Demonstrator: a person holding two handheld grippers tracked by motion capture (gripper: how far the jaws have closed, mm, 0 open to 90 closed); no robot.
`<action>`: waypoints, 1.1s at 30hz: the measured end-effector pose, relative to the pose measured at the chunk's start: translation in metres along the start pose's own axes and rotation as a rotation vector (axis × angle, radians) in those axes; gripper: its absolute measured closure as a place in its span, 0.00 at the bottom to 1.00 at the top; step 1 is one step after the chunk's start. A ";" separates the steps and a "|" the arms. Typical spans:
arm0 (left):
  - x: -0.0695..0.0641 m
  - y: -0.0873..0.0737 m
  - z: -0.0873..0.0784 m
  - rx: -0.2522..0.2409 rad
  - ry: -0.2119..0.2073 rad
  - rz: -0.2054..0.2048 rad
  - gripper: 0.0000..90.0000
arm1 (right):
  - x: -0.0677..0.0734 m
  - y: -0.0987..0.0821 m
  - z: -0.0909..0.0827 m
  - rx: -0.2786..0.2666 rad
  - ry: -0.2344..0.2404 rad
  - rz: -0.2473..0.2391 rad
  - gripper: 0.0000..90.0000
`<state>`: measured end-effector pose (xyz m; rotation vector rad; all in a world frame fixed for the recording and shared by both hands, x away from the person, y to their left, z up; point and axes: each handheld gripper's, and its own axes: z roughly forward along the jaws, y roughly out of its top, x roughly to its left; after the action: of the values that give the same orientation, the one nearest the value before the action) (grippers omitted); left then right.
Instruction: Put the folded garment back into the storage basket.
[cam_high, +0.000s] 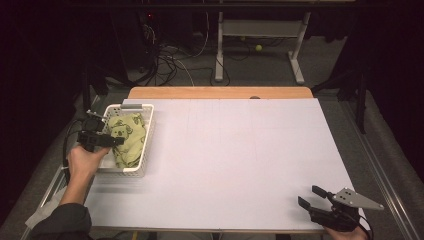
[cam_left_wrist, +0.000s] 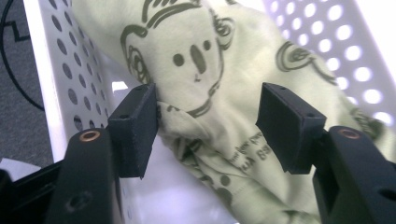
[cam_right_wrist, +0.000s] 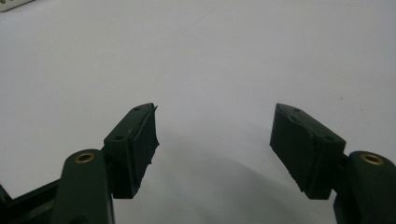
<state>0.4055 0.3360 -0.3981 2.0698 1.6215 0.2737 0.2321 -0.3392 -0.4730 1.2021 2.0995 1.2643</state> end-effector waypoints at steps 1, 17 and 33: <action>-0.001 0.000 -0.002 -0.003 -0.003 0.003 0.40 | 0.000 0.000 0.000 0.000 0.001 0.000 0.36; -0.024 -0.007 -0.018 -0.079 -0.045 0.061 0.38 | 0.000 0.001 0.001 0.001 0.002 -0.004 0.36; -0.039 -0.018 -0.020 -0.122 -0.096 0.095 0.38 | 0.000 0.000 0.000 -0.002 0.005 0.001 0.36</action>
<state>0.3704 0.3076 -0.3843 2.0386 1.4178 0.2936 0.2327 -0.3392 -0.4728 1.2008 2.1002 1.2713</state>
